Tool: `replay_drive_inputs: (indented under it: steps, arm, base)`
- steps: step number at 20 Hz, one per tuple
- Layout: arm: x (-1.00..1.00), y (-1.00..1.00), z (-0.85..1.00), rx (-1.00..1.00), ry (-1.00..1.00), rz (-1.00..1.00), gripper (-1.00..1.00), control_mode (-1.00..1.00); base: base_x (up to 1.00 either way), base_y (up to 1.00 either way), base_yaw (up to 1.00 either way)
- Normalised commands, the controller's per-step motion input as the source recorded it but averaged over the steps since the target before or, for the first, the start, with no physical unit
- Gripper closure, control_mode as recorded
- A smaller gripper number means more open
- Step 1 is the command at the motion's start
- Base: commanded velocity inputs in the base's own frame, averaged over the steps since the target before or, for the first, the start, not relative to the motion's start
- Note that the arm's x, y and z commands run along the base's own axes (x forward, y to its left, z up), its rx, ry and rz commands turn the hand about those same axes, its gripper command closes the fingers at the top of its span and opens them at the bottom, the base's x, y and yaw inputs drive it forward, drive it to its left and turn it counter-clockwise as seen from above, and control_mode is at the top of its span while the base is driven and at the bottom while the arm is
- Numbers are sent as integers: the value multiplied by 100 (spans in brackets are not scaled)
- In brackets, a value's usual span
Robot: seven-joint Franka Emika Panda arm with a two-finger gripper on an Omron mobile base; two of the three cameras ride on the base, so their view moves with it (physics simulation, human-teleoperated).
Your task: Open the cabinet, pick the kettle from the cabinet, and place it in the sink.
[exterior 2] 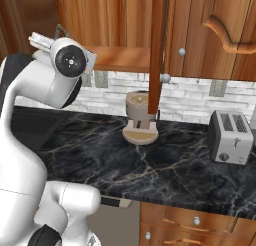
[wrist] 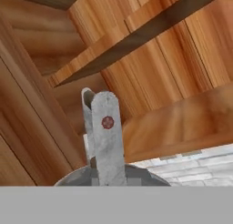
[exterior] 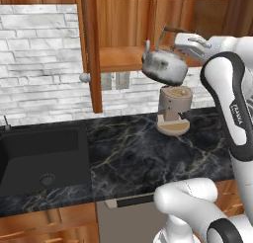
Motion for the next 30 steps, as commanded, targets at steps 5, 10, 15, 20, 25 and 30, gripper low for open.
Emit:
replay_drive_inputs:
  steps: [5, 10, 15, 20, 25, 30]
  arm:
    - [-32, -2, -3, 15, 19, 0, 100, -100]
    - [-25, 0, -8, 12, 21, 0, 100, -100]
    - [-25, 0, -19, 3, 4, 0, 100, -100]
    - [-21, 0, -28, 0, -18, 0, 100, -100]
    - [-17, 7, -30, 0, -42, 1, 100, -100]
    - [-4, 12, -23, -2, -39, 3, 100, -100]
  base:
    - [0, 0, 0]
    - [0, 0, 0]
    - [0, 0, 0]
    - [0, 0, 0]
    - [0, 0, 0]
    - [0, 0, 0]
